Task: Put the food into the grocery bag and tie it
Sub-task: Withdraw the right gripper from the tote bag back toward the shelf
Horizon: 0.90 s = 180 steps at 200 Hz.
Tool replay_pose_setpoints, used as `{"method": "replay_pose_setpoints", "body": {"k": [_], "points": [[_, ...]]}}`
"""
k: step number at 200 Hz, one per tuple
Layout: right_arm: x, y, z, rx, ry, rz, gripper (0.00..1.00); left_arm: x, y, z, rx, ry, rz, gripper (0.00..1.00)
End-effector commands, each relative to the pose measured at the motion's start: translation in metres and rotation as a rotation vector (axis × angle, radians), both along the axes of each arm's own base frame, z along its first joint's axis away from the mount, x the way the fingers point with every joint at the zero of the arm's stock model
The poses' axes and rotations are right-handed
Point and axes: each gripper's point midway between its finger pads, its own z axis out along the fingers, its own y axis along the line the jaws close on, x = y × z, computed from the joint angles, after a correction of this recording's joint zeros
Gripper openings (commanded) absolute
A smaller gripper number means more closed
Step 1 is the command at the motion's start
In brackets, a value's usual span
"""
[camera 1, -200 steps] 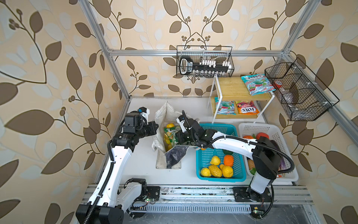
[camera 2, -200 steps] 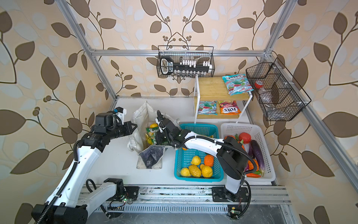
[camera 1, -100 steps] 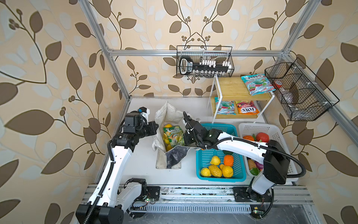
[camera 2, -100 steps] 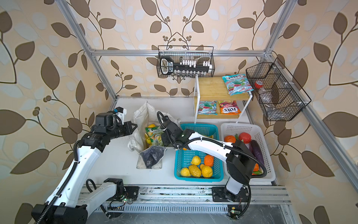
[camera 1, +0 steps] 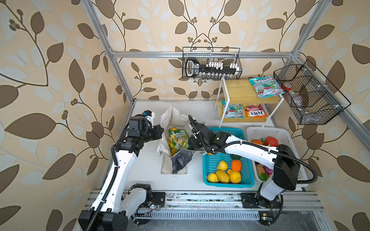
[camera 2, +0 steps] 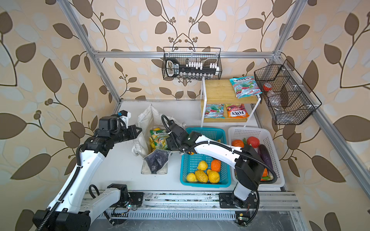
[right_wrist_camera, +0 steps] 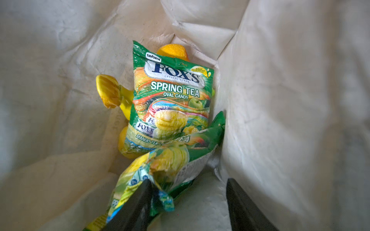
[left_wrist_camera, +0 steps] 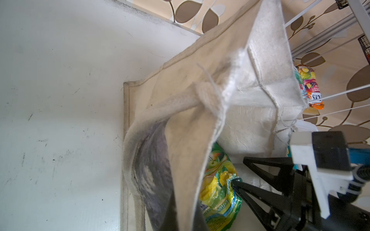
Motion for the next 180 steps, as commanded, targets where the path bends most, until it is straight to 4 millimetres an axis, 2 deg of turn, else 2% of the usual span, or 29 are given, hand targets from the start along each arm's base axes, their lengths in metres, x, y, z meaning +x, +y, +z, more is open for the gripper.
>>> {"method": "replay_pose_setpoints", "body": {"k": [1,3,5,7,24,37,54,58,90,116,138,163,180], "points": [[-0.005,-0.003,0.030,0.076,-0.012,0.017,0.69,0.004,0.002,0.009,-0.010,-0.034,0.013,0.00],[-0.005,-0.004,0.032,0.081,-0.013,0.016,0.71,0.004,0.003,0.009,-0.009,-0.033,0.016,0.00],[-0.005,-0.005,0.034,0.088,-0.013,0.014,0.86,0.004,0.003,0.008,-0.007,-0.032,0.020,0.00],[-0.005,-0.006,0.036,0.093,-0.015,0.010,0.92,0.005,0.004,0.008,-0.004,-0.031,0.023,0.00],[-0.004,-0.013,0.055,0.156,-0.040,-0.008,1.00,0.006,0.010,0.003,0.021,-0.001,0.051,0.00],[-0.006,-0.021,0.070,0.198,-0.068,-0.021,1.00,0.006,0.010,0.003,0.018,0.003,0.048,0.00],[-0.010,-0.028,0.100,0.246,-0.128,-0.009,1.00,0.007,0.009,0.002,0.016,-0.003,0.048,0.00],[-0.013,-0.033,0.096,0.234,-0.133,-0.010,1.00,0.007,0.010,0.002,0.019,-0.003,0.050,0.00],[-0.019,-0.060,0.134,0.244,-0.260,-0.009,1.00,0.006,0.013,0.001,0.041,-0.005,0.058,0.00],[-0.019,-0.094,0.160,0.188,-0.379,-0.050,1.00,0.007,0.013,-0.001,0.047,0.005,0.055,0.00],[-0.022,-0.116,0.175,0.185,-0.424,-0.054,1.00,0.007,0.013,-0.002,0.047,0.008,0.053,0.00],[-0.013,-0.152,0.180,0.195,-0.416,-0.150,1.00,0.007,0.013,0.000,0.049,0.002,0.053,0.00],[-0.009,-0.171,0.192,0.233,-0.418,-0.188,1.00,0.006,0.015,0.000,0.056,-0.002,0.058,0.00]]}}
